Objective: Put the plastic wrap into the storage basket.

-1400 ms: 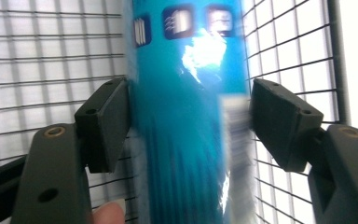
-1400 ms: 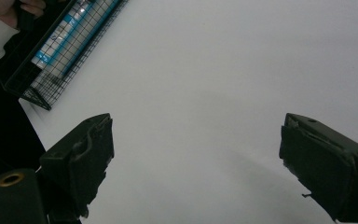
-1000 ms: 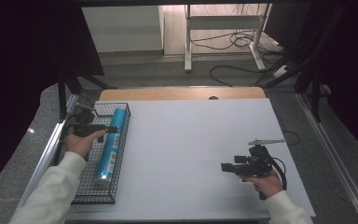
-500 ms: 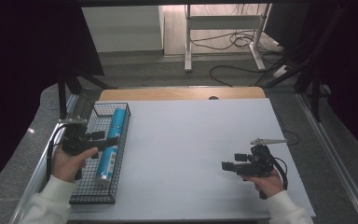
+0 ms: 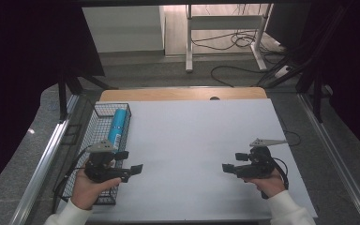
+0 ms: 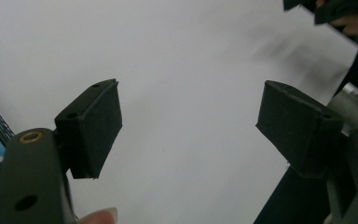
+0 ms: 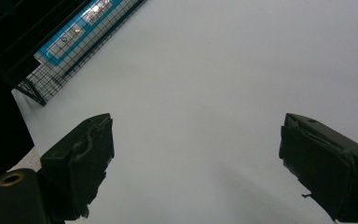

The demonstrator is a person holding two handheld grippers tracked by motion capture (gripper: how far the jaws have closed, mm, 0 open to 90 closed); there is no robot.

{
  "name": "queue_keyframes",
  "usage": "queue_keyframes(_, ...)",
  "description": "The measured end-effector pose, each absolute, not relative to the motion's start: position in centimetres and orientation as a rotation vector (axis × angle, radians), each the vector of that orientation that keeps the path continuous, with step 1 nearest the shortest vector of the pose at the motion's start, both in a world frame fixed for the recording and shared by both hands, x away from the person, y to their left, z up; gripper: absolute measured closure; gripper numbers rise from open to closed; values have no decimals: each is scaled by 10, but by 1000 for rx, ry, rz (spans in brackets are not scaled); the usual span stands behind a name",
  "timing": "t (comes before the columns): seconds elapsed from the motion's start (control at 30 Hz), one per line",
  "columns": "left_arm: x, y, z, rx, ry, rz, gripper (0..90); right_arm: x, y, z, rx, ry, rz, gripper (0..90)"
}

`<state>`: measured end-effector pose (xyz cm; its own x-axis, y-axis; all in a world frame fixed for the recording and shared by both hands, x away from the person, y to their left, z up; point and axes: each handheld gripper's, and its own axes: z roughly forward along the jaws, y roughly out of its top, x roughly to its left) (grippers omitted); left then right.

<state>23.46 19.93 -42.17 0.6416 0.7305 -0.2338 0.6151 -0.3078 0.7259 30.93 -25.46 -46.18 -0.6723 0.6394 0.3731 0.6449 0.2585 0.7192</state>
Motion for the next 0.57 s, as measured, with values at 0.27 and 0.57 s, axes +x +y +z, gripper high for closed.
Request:
queue_keyframes(0.27,231,193,-427,2044,1044,183,215,308,-254,-461,-1261,-2518,-1416,108)
queue_keyframes(0.57,233,198,-425,2032,1056,213,213,308,-253,-462,-1248,-2536,-1415,108)
